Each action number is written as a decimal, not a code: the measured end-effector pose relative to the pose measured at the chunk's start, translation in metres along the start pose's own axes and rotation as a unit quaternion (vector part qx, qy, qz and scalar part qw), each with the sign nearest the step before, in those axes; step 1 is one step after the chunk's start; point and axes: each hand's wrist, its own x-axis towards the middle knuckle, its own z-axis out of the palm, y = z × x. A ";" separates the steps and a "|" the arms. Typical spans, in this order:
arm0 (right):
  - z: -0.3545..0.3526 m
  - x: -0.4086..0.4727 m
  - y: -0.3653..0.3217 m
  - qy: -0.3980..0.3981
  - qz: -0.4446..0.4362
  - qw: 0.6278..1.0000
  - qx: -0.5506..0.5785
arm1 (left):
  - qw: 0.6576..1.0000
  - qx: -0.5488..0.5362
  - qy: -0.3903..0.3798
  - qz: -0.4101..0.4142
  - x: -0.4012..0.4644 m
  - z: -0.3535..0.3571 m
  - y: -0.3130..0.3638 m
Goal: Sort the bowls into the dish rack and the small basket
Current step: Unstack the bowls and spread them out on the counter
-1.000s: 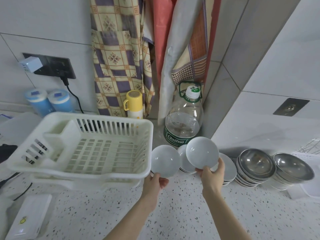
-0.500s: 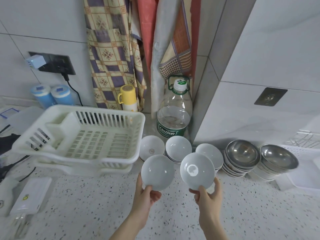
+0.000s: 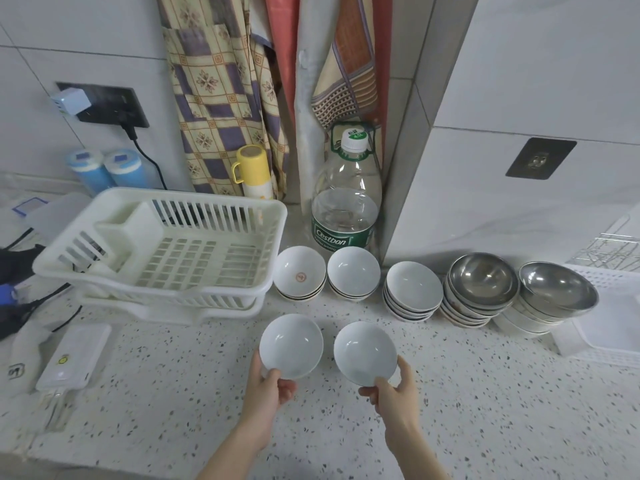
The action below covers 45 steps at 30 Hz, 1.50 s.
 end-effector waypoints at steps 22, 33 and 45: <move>0.025 0.038 -0.021 -0.030 0.008 0.999 -0.008 | 0.999 0.014 0.023 -0.018 0.044 -0.001 0.014; 0.027 0.038 -0.018 -0.041 0.014 0.999 -0.014 | 1.000 0.017 0.009 -0.018 0.044 -0.004 0.016; 0.026 0.028 -0.018 -0.077 0.016 0.996 -0.050 | 0.998 0.045 0.010 -0.037 0.041 -0.008 0.015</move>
